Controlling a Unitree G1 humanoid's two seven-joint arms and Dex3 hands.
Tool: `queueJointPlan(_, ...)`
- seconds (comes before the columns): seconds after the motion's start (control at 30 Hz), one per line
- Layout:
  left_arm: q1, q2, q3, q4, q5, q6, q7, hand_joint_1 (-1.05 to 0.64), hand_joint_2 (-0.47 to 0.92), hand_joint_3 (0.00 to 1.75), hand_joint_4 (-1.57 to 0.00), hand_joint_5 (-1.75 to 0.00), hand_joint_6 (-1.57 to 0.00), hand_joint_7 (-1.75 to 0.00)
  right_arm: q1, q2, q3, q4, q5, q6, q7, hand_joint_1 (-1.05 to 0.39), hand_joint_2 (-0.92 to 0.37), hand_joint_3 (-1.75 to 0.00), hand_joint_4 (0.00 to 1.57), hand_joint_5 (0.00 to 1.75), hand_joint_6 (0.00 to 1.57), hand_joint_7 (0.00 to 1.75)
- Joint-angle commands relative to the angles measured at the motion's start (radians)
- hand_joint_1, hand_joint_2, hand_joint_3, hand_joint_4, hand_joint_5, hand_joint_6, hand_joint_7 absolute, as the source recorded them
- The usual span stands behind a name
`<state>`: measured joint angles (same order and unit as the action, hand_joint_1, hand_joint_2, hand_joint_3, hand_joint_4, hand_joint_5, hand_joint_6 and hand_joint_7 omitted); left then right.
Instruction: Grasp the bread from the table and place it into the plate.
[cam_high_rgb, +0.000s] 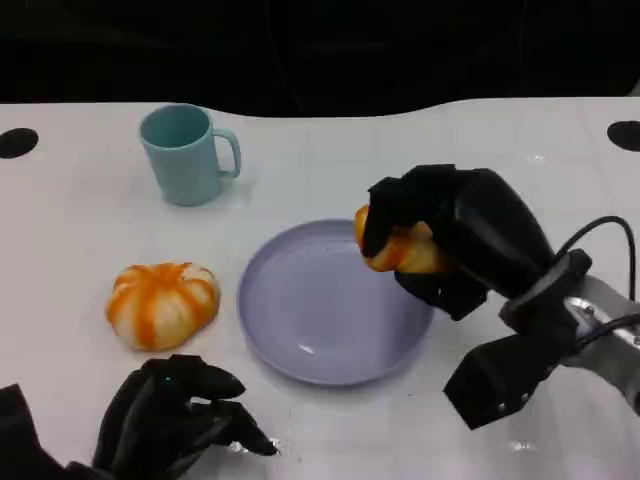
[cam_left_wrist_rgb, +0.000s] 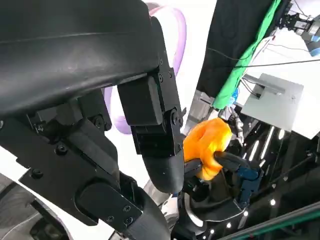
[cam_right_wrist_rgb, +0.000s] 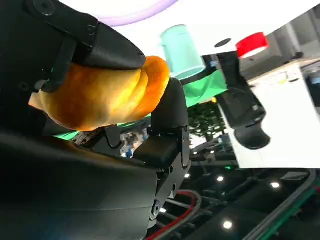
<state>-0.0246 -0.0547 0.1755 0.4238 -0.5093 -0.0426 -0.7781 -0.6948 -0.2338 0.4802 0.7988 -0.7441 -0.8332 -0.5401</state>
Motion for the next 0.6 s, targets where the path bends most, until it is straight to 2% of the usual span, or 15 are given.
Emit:
queueJointPlan(0.03, 0.014, 0.014, 0.000, -0.010, 0.011, -0.012, 0.014, -0.95, 0.59, 0.00, -1.57, -0.45, -1.57, -0.18, 0.007, 0.027, 0.001, -0.006, 0.007, -0.007, 0.006, -0.10, -0.05, -1.75, 1.20, 1.75, 0.97, 1.75)
queueJointPlan(0.27, 0.019, 0.013, -0.002, -0.016, 0.008, -0.010, 0.017, -0.96, 0.59, 0.00, -1.57, -0.46, -1.57, -0.19, 0.001, 0.068, 0.018, 0.018, 0.014, -0.021, 0.060, -0.14, -0.15, -1.71, 1.19, 1.75, 0.97, 1.75)
queueJointPlan(0.37, 0.019, 0.014, -0.001, -0.018, 0.003, -0.001, 0.016, -0.95, 0.58, 0.00, -1.57, -0.45, -1.57, -0.19, 0.003, 0.078, 0.020, 0.025, 0.020, -0.026, 0.088, -0.08, -0.13, -1.74, 1.16, 1.75, 0.96, 1.75)
queueJointPlan(0.43, 0.019, 0.015, -0.001, -0.019, 0.000, 0.003, 0.014, -0.94, 0.58, 0.00, -1.57, -0.45, -1.57, -0.18, 0.005, 0.083, 0.018, 0.030, 0.026, -0.032, 0.105, -0.06, -0.14, -1.74, 1.11, 1.75, 0.96, 1.66)
queueJointPlan(0.47, 0.019, 0.015, -0.001, -0.020, 0.002, 0.000, 0.015, -0.93, 0.58, 0.00, -1.57, -0.44, -1.57, -0.18, 0.006, 0.084, 0.018, 0.033, 0.030, -0.037, 0.114, -0.04, -0.13, -1.75, 1.11, 1.63, 0.98, 1.49)
queueJointPlan(0.53, 0.020, 0.015, -0.002, -0.021, 0.004, -0.004, 0.016, -0.93, 0.59, 0.00, -1.57, -0.44, -1.57, -0.17, 0.006, 0.085, 0.017, 0.037, 0.032, -0.042, 0.124, -0.04, -0.12, -1.74, 1.11, 1.50, 1.00, 1.25)
queueJointPlan(0.6, 0.019, 0.014, 0.000, -0.022, -0.001, 0.005, 0.015, -0.93, 0.58, 0.00, -1.57, -0.44, -1.57, -0.18, 0.009, 0.084, 0.016, 0.034, 0.038, -0.037, 0.146, -0.10, -0.18, -1.58, 1.02, 1.49, 0.90, 1.14)
